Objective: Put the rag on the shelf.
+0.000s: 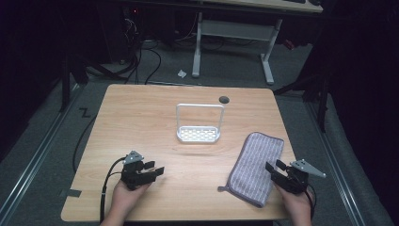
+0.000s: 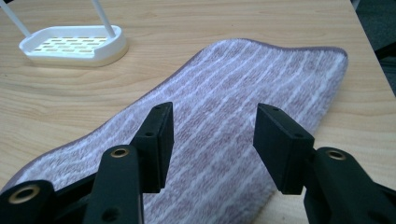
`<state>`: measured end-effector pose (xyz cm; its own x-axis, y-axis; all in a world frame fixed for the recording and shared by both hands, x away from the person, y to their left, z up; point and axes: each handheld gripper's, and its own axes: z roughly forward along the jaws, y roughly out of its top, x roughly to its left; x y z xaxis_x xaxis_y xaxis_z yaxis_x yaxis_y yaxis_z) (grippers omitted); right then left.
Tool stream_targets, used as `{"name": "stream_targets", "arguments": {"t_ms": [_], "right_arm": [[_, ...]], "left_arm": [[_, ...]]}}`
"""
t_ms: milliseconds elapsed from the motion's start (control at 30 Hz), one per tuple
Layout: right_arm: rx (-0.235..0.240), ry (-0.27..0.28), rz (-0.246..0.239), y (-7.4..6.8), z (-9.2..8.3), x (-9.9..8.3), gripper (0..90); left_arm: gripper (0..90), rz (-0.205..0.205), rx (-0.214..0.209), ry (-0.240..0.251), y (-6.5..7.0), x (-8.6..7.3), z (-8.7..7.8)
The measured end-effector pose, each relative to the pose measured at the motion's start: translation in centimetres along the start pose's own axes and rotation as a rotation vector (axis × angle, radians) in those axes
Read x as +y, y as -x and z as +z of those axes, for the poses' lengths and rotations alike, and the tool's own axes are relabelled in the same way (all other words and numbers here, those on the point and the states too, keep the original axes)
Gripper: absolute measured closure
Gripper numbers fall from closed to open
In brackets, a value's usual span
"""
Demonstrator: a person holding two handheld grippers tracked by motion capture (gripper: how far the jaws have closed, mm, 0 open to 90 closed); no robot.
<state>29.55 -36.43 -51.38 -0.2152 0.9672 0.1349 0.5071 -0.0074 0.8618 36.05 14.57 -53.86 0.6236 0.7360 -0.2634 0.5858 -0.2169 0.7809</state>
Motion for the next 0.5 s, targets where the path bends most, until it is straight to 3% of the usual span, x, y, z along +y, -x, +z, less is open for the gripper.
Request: {"name": "stream_targets", "arguments": {"t_ms": [100,200,500], "right_arm": [[-0.009,-0.017,-0.042,0.0,-0.1,-0.4,49.8],[-0.005,-0.038,-0.048,0.2,-0.2,-0.6,50.3],[-0.025,-0.039,-0.016,1.6,0.0,-0.7,54.0]], "left_arm": [[43.6,0.023,0.014,-0.009,0.1,0.2,0.4],[43.5,0.027,0.019,-0.013,0.2,0.2,0.5],[44.8,0.018,0.019,-0.015,0.4,0.1,0.6]]}}
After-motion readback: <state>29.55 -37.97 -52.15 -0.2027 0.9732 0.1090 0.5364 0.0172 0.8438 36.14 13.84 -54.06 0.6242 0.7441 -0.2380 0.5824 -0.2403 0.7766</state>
